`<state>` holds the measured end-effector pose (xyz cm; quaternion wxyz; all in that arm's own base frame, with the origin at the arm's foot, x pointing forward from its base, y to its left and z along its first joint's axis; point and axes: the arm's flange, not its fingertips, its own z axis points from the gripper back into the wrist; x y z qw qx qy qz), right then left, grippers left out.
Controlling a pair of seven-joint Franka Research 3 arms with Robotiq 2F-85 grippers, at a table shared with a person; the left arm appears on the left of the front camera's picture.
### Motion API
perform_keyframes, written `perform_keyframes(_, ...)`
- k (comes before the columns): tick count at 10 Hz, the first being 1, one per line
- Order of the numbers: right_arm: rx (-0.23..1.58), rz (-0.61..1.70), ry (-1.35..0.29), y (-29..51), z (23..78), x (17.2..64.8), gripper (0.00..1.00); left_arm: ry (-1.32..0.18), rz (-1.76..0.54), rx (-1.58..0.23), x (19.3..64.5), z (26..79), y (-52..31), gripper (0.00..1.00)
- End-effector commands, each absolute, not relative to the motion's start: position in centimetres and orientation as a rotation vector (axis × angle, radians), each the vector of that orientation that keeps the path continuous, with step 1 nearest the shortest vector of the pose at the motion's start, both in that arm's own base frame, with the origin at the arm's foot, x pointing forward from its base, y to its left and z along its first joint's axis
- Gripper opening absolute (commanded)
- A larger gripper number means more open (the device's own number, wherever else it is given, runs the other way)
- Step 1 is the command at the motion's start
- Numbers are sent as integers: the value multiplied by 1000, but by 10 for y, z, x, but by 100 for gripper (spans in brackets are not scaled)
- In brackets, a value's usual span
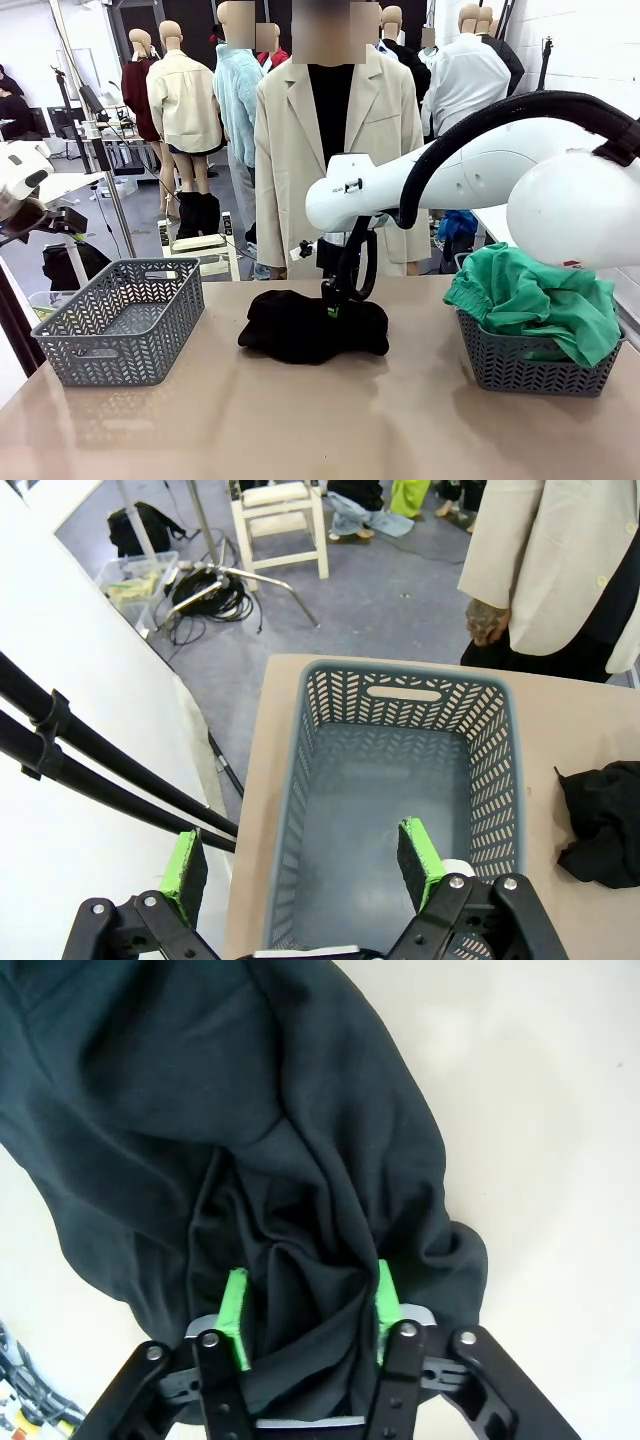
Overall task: Sort the tops and bottoms.
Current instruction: Lift clothes from the center of the table with your right hand.
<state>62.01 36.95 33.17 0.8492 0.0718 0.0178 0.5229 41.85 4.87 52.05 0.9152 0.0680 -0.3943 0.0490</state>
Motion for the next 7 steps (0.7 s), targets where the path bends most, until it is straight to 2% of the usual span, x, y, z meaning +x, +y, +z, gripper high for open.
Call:
perform_keyframes(1, 115, 1090, 40, 370, 329, 615, 0, -810, 125, 141, 417, 520, 47, 100)
perform_keyframes(5, 96, 1086, 47, 368, 342, 610, 0, -810, 125, 141, 417, 520, 47, 100)
perform_keyframes(7, 70, 1071, 22, 361, 369, 602, 0, -810, 125, 141, 417, 520, 47, 100)
